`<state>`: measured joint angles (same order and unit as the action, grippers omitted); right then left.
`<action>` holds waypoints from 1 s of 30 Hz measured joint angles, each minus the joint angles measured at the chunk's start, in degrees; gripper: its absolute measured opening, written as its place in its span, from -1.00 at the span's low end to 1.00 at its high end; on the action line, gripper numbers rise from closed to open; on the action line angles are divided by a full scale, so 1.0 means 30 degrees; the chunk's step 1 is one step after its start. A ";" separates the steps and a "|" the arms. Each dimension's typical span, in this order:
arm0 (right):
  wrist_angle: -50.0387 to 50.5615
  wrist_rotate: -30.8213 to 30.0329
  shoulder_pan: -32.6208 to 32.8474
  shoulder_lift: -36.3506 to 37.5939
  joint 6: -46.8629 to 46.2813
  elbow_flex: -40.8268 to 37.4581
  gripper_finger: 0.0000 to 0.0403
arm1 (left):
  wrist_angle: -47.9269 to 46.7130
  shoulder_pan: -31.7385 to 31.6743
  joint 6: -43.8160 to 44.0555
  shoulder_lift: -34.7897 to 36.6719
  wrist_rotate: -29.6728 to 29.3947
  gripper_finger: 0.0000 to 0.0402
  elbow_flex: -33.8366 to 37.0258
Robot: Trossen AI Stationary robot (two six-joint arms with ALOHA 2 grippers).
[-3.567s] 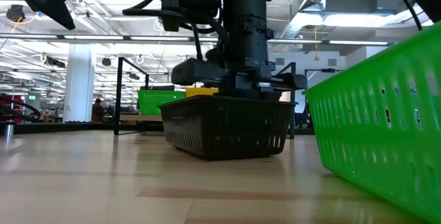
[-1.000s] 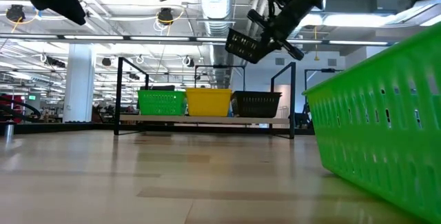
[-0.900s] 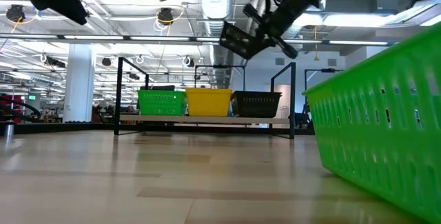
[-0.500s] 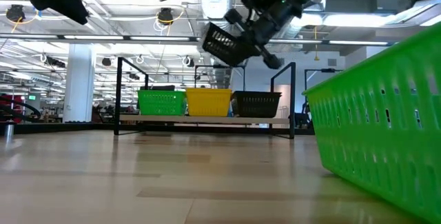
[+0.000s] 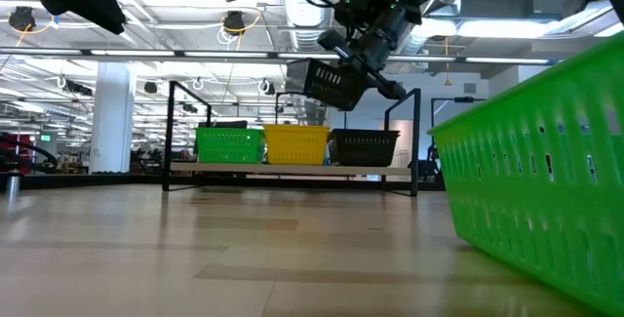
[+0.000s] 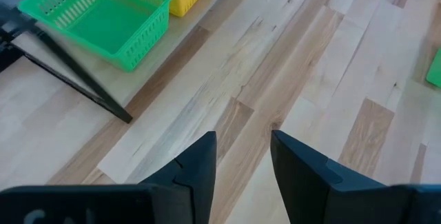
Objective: Stack baskets on shelf by color
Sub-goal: Stack the black bin on top of the black bins on the shelf
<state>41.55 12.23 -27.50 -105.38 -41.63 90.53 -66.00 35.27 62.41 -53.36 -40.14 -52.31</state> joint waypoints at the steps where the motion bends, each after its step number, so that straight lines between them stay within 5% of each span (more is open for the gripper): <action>1: 0.0434 -0.0178 -0.0077 0.0012 0.0040 0.0020 -1.00 | -0.0007 0.0000 0.0000 0.0000 0.0000 -0.38 0.0000; 17: -0.2157 0.0170 0.0100 0.0175 -0.0350 -0.0002 -1.00 | -0.0007 0.0000 0.0211 0.0000 0.0007 -0.38 0.0000; 26: 0.5204 -0.4980 0.1968 0.0446 -0.1726 0.2765 -1.00 | -0.0013 0.0000 0.0211 0.0000 0.0009 -0.38 0.0007; 30: 0.5911 -0.5332 0.2169 0.0328 -0.2482 0.2686 -1.00 | -0.0007 0.0000 -0.0120 -0.0007 0.0015 -0.38 0.0000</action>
<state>59.29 -3.76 -20.99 -104.40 -49.08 98.59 -66.02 35.27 62.05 -53.39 -40.10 -52.31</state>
